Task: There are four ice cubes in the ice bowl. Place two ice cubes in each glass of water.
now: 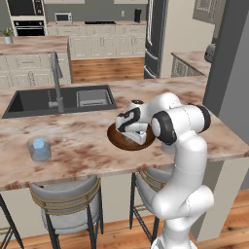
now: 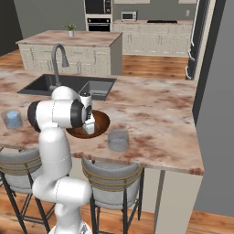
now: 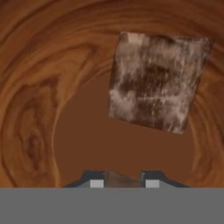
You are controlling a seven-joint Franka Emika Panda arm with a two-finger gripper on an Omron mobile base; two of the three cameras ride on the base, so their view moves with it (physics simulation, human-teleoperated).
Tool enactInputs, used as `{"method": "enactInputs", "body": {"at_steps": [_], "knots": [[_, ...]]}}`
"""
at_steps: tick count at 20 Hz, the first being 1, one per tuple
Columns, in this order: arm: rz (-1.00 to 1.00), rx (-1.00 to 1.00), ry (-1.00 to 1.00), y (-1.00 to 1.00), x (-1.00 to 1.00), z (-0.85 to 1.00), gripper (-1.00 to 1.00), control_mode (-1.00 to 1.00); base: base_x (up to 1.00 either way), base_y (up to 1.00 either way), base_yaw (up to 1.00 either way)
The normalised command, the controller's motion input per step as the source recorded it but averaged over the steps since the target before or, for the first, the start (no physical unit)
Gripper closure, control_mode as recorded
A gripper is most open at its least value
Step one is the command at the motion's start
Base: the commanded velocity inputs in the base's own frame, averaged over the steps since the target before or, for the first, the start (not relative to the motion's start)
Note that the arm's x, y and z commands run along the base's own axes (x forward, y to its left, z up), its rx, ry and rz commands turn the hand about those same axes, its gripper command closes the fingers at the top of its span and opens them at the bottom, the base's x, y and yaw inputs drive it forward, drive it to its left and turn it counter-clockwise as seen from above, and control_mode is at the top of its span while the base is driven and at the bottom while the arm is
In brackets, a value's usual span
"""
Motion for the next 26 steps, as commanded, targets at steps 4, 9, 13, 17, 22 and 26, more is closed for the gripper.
{"method": "enactInputs", "body": {"at_steps": [4, 9, 13, 17, 22, 26], "knots": [[0.00, 0.00, -0.01, 0.00, 0.00, -0.04, 1.00, -1.00, 0.00, 0.00, 0.00], [0.00, 0.00, -0.06, -0.04, -0.20, 0.51, 1.00, -1.00, 0.00, 0.00, 0.00], [0.00, 0.00, -0.04, -0.12, -0.21, 0.86, 1.00, -1.00, 0.00, 0.00, 0.00], [0.00, 0.00, 0.00, -0.29, -0.36, 0.96, 1.00, -1.00, 0.00, 0.00, 0.00], [0.00, 0.00, 0.00, -0.43, -0.52, 0.55, 1.00, -1.00, 0.00, 0.00, 0.00], [0.00, -0.01, 0.00, -0.30, -0.63, 0.19, 1.00, -1.00, 0.00, 0.00, 0.00]]}}
